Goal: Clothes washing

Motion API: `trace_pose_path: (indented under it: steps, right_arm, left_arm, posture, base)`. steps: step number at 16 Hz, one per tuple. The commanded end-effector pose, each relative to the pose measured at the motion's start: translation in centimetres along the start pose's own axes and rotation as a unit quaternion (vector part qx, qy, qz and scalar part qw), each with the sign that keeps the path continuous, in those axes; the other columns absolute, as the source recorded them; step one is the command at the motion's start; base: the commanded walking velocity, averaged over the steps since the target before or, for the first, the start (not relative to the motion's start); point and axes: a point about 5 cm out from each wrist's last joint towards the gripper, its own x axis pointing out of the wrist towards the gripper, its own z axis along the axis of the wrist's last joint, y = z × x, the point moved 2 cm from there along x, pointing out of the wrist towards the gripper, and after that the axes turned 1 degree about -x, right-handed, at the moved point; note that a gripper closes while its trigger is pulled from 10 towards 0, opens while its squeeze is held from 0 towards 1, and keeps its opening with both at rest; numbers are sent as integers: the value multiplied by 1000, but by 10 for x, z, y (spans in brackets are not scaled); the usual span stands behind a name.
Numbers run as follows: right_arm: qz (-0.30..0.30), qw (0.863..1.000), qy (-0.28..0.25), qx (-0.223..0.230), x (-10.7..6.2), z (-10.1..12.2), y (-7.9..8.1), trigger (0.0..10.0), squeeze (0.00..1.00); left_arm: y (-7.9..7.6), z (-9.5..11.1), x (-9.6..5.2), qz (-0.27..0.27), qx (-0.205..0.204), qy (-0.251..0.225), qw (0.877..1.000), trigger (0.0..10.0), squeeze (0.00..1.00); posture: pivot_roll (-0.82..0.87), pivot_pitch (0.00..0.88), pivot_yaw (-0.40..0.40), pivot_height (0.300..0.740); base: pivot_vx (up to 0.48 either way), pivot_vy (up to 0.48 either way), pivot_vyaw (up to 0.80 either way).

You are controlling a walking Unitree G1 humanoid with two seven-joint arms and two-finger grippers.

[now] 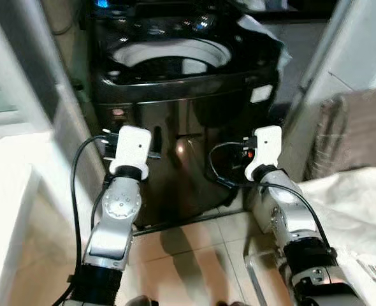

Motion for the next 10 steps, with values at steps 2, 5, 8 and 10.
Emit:
trace_pose_path:
  steps: [2,5,8,10]
  right_arm:
    - [-14,999,-26,-37,2,10,-5,10000,0]
    - [-35,997,-44,-58,4,19,-12,10000,0]
    - [-38,996,-46,-72,3,19,-15,10000,0]
    - [-37,994,-58,-89,3,22,-13,10000,0]
  left_arm:
    - [-2,2,2,-5,-2,-6,1000,10000,0]
    - [-3,2,2,-8,-2,-7,1000,10000,0]
    - [-4,1,3,-9,-4,-6,1000,10000,0]
    - [-4,2,3,-9,-5,-7,1000,10000,0]
  posture:
    - [-12,0,-13,740]
    - [-15,0,-13,740]
    - [-18,0,-15,740]
    - [-22,0,-13,740]
  base:
    - [0,0,-750]
    - [0,0,-727]
    - [0,0,-663]
    - [0,0,-622]
